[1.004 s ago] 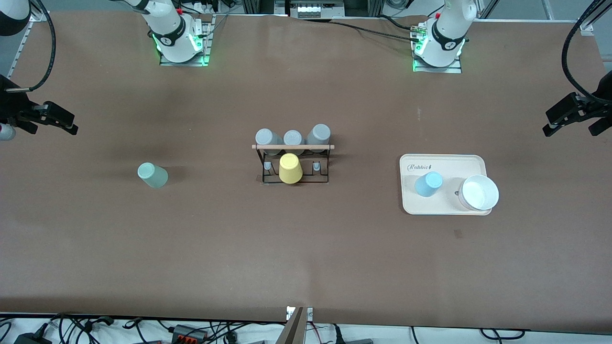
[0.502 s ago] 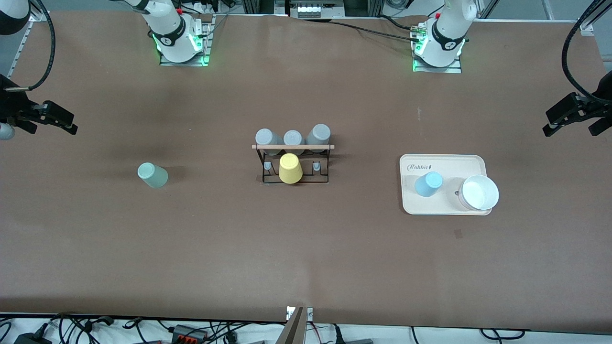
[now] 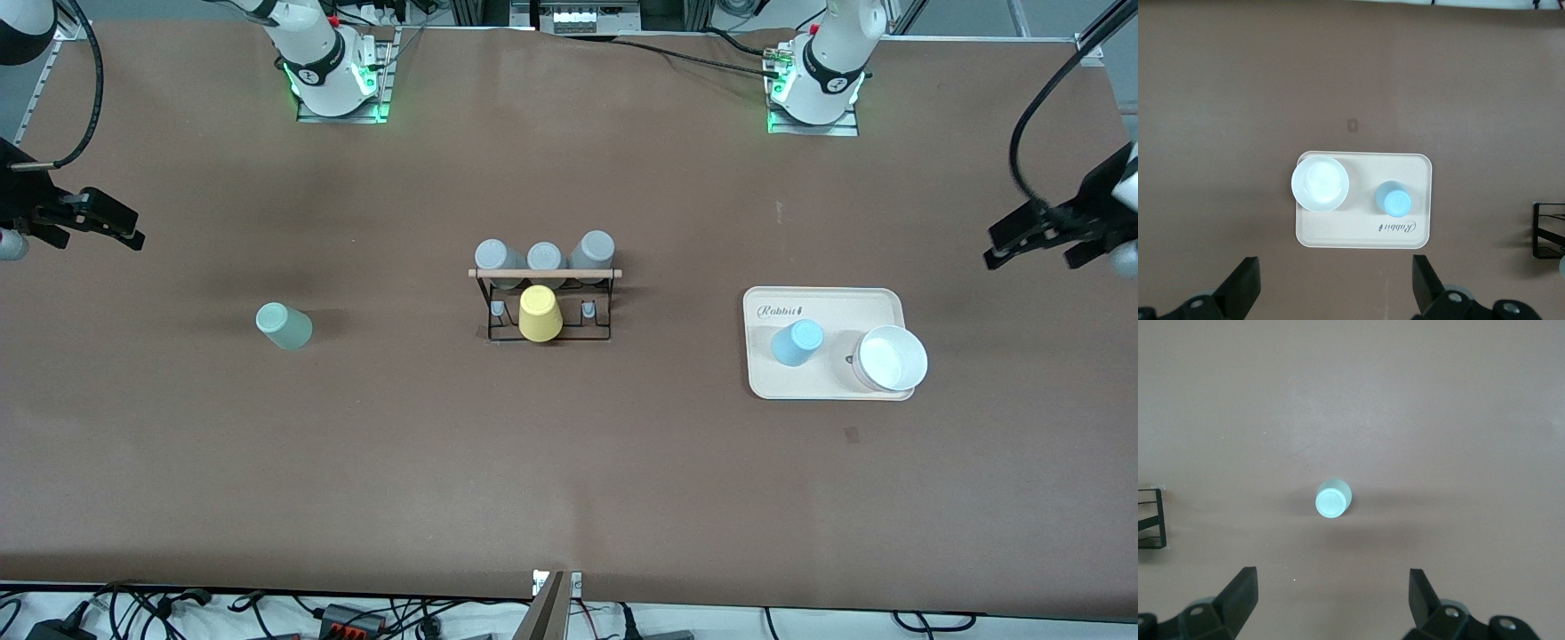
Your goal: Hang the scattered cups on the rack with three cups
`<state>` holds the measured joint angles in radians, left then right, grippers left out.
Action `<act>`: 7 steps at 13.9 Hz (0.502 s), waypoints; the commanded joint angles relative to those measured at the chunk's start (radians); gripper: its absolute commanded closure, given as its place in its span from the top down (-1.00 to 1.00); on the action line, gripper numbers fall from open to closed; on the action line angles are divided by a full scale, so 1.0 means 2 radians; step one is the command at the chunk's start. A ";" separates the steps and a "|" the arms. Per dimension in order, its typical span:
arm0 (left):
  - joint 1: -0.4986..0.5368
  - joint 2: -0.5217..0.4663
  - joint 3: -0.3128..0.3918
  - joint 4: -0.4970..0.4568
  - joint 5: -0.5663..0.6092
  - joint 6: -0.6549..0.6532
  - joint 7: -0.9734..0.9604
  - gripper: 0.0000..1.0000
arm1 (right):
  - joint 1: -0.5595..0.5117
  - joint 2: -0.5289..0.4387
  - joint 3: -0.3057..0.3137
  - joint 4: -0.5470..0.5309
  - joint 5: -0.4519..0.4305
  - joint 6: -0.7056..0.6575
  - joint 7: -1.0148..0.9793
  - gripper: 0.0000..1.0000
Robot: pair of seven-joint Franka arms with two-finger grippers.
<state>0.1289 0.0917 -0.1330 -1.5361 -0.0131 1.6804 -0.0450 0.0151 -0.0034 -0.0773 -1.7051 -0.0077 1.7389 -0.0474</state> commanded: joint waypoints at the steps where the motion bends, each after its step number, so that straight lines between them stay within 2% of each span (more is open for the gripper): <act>1: -0.006 0.041 -0.019 0.005 -0.001 -0.002 -0.025 1.00 | 0.002 -0.008 0.001 -0.008 -0.004 -0.002 0.002 1.00; 4: -0.021 0.065 -0.025 -0.019 0.000 0.016 -0.054 1.00 | 0.001 -0.006 0.000 -0.007 -0.003 -0.002 0.005 1.00; 7: -0.036 0.065 -0.026 -0.095 0.000 0.106 -0.066 1.00 | 0.001 -0.003 0.000 -0.007 -0.004 -0.002 0.008 1.00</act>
<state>0.0678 0.2442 -0.1810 -1.6244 -0.0131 1.7952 -0.1503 0.0151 -0.0026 -0.0775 -1.7077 -0.0077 1.7386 -0.0473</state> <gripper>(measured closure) 0.000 0.000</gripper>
